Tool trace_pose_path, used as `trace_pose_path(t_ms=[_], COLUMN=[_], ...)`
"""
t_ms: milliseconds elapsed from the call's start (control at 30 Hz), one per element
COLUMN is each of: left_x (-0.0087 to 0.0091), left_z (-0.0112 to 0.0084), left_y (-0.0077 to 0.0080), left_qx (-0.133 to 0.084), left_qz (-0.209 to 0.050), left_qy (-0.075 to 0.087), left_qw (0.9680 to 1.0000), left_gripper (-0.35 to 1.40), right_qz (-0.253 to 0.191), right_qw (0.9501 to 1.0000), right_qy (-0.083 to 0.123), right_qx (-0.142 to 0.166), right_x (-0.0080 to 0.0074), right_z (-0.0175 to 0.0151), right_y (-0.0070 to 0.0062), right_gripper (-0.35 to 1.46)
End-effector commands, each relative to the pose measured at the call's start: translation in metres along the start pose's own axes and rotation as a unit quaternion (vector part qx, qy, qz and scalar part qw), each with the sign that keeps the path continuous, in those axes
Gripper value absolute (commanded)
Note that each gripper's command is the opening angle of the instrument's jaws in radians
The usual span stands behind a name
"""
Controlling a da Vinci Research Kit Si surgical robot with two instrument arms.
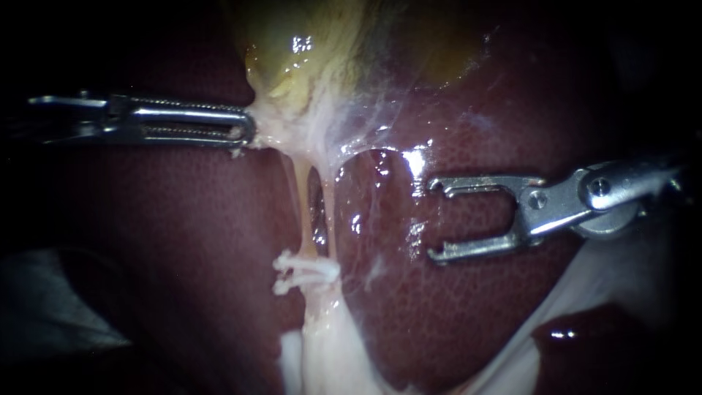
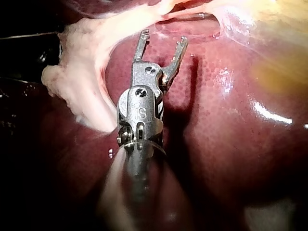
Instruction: Going back second clip left tube
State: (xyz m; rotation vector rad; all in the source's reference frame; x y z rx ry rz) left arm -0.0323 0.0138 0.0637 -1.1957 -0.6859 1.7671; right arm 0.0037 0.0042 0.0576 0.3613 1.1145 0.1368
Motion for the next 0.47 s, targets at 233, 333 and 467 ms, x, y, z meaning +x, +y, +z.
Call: trace_pose_path(t_ms=[233,333,467], left_x=[-0.0005,-0.0004,-0.0003], left_z=[0.0011,0.0010,0.0007], left_y=[-0.0008,-0.0006,-0.0006], left_qx=[0.001,0.001,0.000], left_qz=[0.002,0.002,0.002], left_qy=[-0.006,-0.006,-0.006], left_qw=[1.0000,1.0000,1.0000], left_gripper=[-0.35,-0.35,-0.35], right_qz=[0.000,0.000,0.000], right_qw=[1.0000,1.0000,0.9999], right_qy=[0.000,0.001,0.003], right_qx=[0.002,0.004,0.010], right_x=[0.0001,0.0002,0.0003], right_z=[-0.0001,-0.0001,0.0002], right_y=[-0.0002,-0.0002,-0.0004], right_gripper=[0.50,0.50,0.50])
